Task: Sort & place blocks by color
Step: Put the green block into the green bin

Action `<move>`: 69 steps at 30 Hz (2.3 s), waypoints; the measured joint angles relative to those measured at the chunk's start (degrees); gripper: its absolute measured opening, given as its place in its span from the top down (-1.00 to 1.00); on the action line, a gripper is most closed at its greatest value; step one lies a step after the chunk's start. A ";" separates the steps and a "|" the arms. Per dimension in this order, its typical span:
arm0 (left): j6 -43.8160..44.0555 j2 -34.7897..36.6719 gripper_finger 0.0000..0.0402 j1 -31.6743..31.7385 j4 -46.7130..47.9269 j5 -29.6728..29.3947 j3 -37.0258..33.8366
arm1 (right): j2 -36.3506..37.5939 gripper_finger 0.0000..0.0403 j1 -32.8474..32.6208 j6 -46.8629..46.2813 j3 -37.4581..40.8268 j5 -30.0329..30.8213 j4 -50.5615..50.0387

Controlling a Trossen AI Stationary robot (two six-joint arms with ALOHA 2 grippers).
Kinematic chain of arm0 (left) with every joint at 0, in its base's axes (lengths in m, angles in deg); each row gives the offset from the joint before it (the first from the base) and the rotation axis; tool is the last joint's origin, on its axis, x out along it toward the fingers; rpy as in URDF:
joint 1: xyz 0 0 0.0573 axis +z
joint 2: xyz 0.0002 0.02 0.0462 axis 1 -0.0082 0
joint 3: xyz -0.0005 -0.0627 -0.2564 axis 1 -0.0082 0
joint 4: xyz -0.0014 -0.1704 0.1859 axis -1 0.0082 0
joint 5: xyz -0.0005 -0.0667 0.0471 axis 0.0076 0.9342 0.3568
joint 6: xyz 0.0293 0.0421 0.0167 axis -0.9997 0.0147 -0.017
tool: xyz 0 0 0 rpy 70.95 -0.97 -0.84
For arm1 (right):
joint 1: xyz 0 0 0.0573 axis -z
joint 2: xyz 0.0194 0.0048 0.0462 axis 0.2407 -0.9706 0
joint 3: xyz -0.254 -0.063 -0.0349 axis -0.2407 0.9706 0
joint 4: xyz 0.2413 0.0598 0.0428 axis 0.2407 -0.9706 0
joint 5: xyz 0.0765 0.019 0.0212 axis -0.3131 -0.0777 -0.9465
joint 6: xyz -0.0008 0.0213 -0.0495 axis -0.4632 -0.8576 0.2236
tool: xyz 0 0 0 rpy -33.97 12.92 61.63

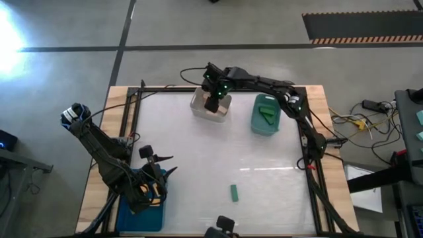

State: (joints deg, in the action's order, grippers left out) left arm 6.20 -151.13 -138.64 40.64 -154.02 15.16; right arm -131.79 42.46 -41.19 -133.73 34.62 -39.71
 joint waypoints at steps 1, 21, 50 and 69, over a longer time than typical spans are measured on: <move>0.00 0.00 0.11 0.01 0.00 0.00 0.00 | 0.00 0.07 -0.36 0.01 -0.60 0.00 -1.21; 0.04 0.00 0.11 0.01 -1.55 0.02 0.00 | 5.13 0.28 -16.46 -6.37 -2.92 -0.36 -17.24; -0.62 0.00 0.11 -0.01 -1.53 0.09 0.00 | 7.08 -0.09 -52.43 -73.02 8.82 14.12 -18.06; -8.09 0.02 0.11 0.01 -1.51 0.07 0.00 | 6.97 0.00 -54.79 -95.92 26.57 11.52 -3.38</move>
State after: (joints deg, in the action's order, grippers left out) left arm -1.89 -151.11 -138.63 39.13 -153.95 15.16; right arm -124.82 -12.33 -137.11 -107.16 46.14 -43.08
